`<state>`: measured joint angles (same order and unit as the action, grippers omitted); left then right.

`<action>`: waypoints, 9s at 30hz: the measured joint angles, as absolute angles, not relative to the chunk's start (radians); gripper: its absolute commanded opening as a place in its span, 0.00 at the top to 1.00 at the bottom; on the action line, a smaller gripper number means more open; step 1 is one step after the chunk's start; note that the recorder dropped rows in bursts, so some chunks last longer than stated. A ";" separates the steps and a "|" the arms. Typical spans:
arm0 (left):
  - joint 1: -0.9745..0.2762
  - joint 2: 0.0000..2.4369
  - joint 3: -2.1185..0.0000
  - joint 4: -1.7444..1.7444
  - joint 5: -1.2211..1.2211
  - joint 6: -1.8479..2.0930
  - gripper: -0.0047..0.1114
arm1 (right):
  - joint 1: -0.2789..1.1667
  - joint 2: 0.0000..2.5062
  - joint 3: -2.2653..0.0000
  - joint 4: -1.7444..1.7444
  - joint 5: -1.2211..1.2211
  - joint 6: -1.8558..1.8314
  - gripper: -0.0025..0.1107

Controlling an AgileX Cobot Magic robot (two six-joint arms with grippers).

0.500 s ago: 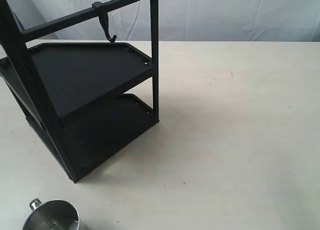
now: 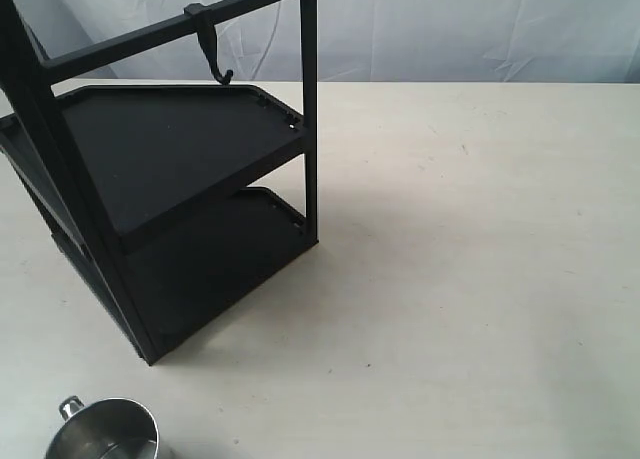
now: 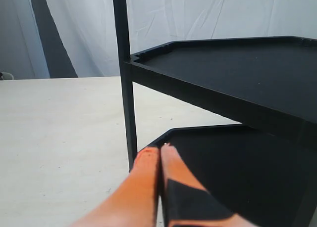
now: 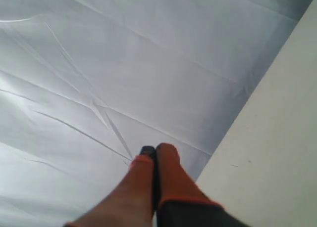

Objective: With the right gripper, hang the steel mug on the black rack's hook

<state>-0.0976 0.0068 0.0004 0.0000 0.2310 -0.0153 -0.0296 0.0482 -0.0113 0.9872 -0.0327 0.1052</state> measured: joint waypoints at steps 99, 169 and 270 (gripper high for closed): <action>-0.098 0.007 0.000 -0.022 0.231 -0.015 0.95 | 1.097 1.915 -1.276 0.551 0.731 -0.123 0.56; -0.098 0.007 0.000 -0.028 0.231 -0.015 0.95 | 0.788 1.617 -1.279 0.784 1.111 -0.560 0.99; -0.098 0.005 0.000 -0.028 0.231 -0.015 0.95 | 0.273 1.942 -1.281 1.301 1.226 -0.965 0.68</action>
<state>-0.0976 0.0053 0.0004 -0.0280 0.2310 -0.0153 0.2733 1.9424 -1.2807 1.3006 1.2263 -0.9652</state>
